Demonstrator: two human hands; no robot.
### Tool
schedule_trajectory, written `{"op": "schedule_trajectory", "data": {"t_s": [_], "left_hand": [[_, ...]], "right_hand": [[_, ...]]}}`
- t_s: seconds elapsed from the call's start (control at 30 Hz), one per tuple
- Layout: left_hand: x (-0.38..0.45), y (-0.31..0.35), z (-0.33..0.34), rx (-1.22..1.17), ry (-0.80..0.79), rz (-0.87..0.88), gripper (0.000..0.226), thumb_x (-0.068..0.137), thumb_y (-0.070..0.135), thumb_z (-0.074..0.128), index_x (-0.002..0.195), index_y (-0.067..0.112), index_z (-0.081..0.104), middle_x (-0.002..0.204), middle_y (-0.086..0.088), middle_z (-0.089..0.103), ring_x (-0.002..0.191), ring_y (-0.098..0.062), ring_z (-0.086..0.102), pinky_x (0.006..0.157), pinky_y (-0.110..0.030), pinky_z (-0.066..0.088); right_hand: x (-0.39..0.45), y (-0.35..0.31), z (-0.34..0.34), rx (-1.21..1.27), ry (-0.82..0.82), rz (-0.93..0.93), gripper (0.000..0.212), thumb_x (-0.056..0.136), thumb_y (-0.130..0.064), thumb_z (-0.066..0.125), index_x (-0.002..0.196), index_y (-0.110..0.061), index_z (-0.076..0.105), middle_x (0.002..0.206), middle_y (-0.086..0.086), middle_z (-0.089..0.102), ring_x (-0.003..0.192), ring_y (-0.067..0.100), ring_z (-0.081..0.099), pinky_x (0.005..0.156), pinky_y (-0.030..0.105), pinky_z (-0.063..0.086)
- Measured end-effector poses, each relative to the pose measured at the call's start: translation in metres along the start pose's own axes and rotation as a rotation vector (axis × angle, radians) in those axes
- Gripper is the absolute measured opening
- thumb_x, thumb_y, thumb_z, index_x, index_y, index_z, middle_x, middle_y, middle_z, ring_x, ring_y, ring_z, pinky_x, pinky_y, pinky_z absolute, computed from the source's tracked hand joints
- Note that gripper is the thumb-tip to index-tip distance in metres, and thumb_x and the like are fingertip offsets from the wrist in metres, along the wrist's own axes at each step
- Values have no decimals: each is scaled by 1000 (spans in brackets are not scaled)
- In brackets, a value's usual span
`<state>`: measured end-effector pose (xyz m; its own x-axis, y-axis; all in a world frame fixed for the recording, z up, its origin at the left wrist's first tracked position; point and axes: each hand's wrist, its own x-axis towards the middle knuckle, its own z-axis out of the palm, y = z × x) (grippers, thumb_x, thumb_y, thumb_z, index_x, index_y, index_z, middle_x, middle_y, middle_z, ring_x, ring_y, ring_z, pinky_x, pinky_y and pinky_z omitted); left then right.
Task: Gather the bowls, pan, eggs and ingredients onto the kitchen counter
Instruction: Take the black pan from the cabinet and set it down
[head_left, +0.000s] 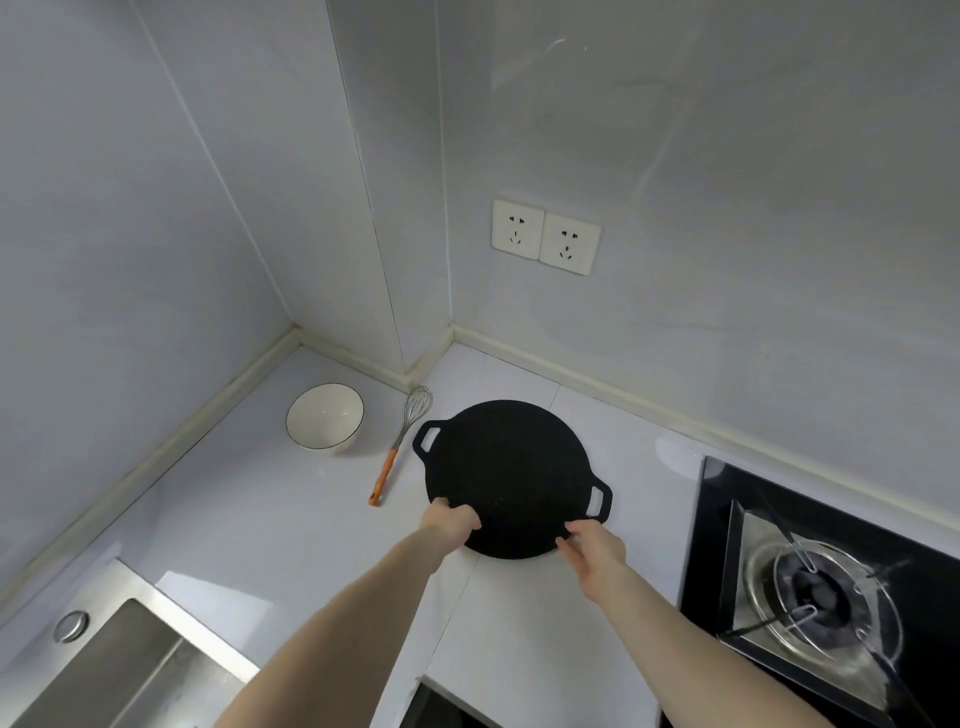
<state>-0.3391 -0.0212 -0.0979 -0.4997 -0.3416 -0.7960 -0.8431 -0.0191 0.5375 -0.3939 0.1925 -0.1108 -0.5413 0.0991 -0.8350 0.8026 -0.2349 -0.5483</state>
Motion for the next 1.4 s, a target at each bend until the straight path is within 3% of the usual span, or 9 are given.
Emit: {"op": "schedule_trajectory", "data": {"t_s": [0.1, 0.23, 0.43, 0.63, 0.8, 0.93, 1.0, 1.13, 1.4], "left_hand": [[1, -1, 7, 9, 72, -62, 71, 91, 21, 64, 152, 10, 29, 150, -13, 37, 129, -32, 47, 91, -36, 48], [4, -2, 10, -70, 59, -83, 76, 86, 22, 67, 152, 13, 30, 145, -13, 41, 124, -32, 49, 92, -38, 52], [14, 13, -7, -162, 0, -32, 65, 89, 11, 65, 148, 13, 38, 136, -9, 47, 118, -27, 49, 98, -38, 51], [18, 32, -6, -89, -34, 14, 67, 89, 12, 64, 150, 14, 36, 148, -11, 43, 127, -30, 47, 103, -40, 50], [7, 15, -11, 98, -79, 94, 66, 91, 11, 60, 152, 19, 36, 152, -10, 39, 137, -31, 42, 109, -39, 42], [-7, -19, -14, 481, -107, 132, 70, 89, 15, 58, 152, 29, 33, 153, -4, 40, 135, -27, 45, 108, -38, 46], [-15, -42, -18, 777, -89, 180, 80, 86, 15, 54, 158, 29, 22, 163, 2, 27, 145, -25, 35, 114, -39, 41], [-41, -77, -20, 1148, -87, 276, 92, 84, 9, 52, 161, 22, 3, 169, 8, -6, 154, -23, 12, 117, -35, 37], [-80, -128, -19, 1283, -101, 329, 89, 85, 29, 58, 160, 21, 11, 168, 4, -4, 150, -23, 22, 115, -36, 38]], "right_hand": [[6, 4, 10, -13, 24, -33, 27, 88, 3, 62, 116, 3, 61, 98, 12, 58, 97, 30, 67, 87, 32, 56], [8, 8, 15, -83, 83, -55, 26, 87, -2, 64, 113, -4, 62, 99, 8, 62, 107, 33, 67, 62, 26, 49], [18, -10, 18, -80, 21, -23, 32, 88, -1, 65, 120, -3, 62, 105, 11, 63, 82, 19, 62, 101, 40, 55], [23, -21, 27, -66, -111, -32, 43, 86, -3, 70, 127, -8, 59, 128, 10, 65, 119, 24, 61, 91, 37, 58], [18, -12, 21, -181, -148, -89, 63, 91, -4, 68, 148, -10, 42, 137, 8, 52, 123, 23, 52, 107, 44, 50], [4, 9, 4, -578, -168, -196, 73, 93, -11, 63, 157, -20, 29, 152, 2, 41, 119, 23, 51, 104, 36, 47], [-8, 23, -6, -896, -200, -279, 78, 92, -12, 60, 159, -20, 22, 158, 5, 33, 128, 22, 46, 96, 28, 46], [-22, 67, -28, -1601, -236, -542, 85, 91, -16, 56, 162, -19, 10, 169, 0, -7, 156, 22, -1, 123, 34, 22], [-61, 120, -65, -1760, -225, -516, 97, 86, -4, 56, 162, -20, -2, 168, -1, -20, 156, 25, -13, 126, 38, 16]]}}
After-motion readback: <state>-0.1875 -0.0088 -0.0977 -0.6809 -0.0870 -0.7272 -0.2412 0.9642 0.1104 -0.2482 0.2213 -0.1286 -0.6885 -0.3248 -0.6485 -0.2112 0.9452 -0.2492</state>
